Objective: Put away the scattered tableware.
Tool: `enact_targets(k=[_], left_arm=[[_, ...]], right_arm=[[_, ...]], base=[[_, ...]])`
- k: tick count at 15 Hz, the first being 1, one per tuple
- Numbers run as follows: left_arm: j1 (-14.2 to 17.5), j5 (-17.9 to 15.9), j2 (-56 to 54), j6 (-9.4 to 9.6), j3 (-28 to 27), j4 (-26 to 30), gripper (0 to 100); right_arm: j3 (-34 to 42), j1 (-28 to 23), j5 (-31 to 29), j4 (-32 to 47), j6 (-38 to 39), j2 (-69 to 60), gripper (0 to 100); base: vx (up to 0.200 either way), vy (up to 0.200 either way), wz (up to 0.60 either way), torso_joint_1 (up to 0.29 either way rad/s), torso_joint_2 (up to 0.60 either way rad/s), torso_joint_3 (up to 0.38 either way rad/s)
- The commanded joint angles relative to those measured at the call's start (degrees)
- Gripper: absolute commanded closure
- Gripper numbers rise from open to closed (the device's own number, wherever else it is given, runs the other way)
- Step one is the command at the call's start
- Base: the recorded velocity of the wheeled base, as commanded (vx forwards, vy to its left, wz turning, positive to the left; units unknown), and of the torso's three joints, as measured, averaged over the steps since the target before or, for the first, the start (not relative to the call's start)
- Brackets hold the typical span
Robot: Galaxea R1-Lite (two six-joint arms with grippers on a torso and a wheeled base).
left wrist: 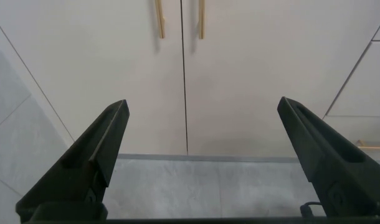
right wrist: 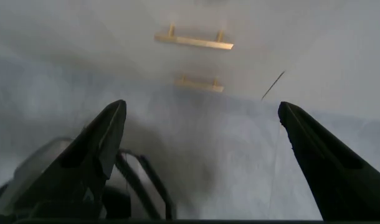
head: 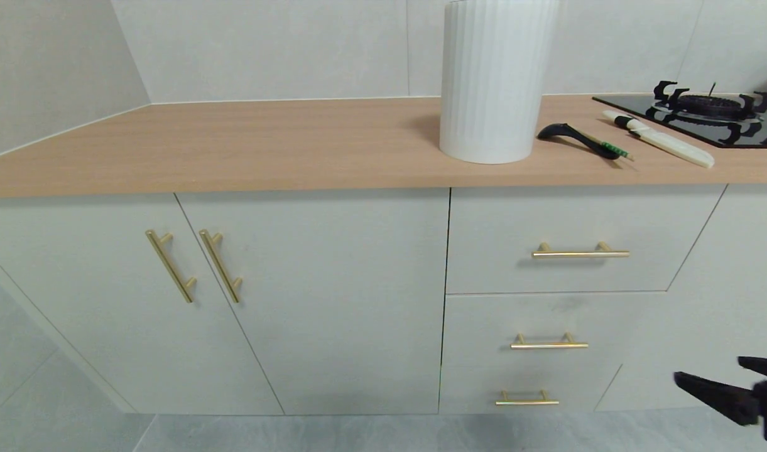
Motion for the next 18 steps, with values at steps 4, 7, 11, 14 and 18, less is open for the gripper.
enact_targets(k=[4,7,11,14,18], left_arm=[[0.0,0.0,0.1,-0.02,0.0,0.0,0],[0.0,0.0,0.1,-0.02,0.0,0.0,0],[0.0,0.0,0.1,-0.02,0.0,0.0,0],[0.0,0.0,0.1,-0.02,0.0,0.0,0],[0.0,-0.1,0.1,-0.02,0.0,0.0,0]], right_arm=[[-11.5,2.1,-0.7,-19.1,-0.3,42.5,0],[-12.1,2.2,-3.4,-26.3,-0.3,50.0,0],[-12.3,2.3,-7.4,-37.7,-0.2,58.0,0],[-12.7,4.8,-9.3,-42.5,1.7,62.0,0],[-12.8,5.9,-13.7,-52.8,2.1,68.0,0]], base=[[0.000,0.000,0.00,0.000,0.00,0.000],[0.000,0.000,0.00,0.000,0.00,0.000],[0.000,0.000,0.00,0.000,0.00,0.000],[0.000,0.000,0.00,0.000,0.00,0.000],[0.000,0.000,0.00,0.000,0.00,0.000]])
